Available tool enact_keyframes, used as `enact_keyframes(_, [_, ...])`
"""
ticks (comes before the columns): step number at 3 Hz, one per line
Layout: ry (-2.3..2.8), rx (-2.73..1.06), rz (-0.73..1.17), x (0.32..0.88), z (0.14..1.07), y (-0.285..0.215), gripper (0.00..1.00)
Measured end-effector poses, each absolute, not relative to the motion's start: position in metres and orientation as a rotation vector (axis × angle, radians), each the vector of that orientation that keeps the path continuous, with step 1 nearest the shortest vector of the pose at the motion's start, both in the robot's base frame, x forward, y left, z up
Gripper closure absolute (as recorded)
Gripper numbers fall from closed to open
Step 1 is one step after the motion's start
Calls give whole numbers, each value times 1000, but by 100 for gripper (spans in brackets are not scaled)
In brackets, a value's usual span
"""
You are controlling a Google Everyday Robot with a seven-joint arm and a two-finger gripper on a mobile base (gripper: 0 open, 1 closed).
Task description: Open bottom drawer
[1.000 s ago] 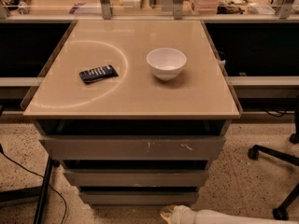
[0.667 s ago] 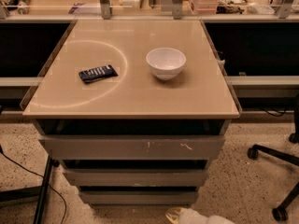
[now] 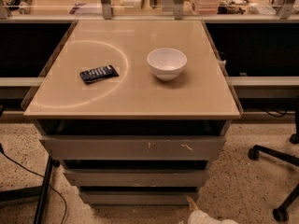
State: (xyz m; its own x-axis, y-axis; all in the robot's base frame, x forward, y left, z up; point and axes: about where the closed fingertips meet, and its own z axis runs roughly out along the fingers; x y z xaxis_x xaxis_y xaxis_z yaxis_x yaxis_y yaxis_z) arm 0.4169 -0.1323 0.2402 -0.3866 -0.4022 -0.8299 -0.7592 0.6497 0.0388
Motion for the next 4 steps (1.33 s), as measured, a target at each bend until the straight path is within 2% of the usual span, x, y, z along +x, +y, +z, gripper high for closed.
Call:
enact_keyframes(2, [2014, -921, 582, 444, 225, -124, 0])
enact_keyframes(4, [2026, -1017, 635, 474, 208, -95, 0])
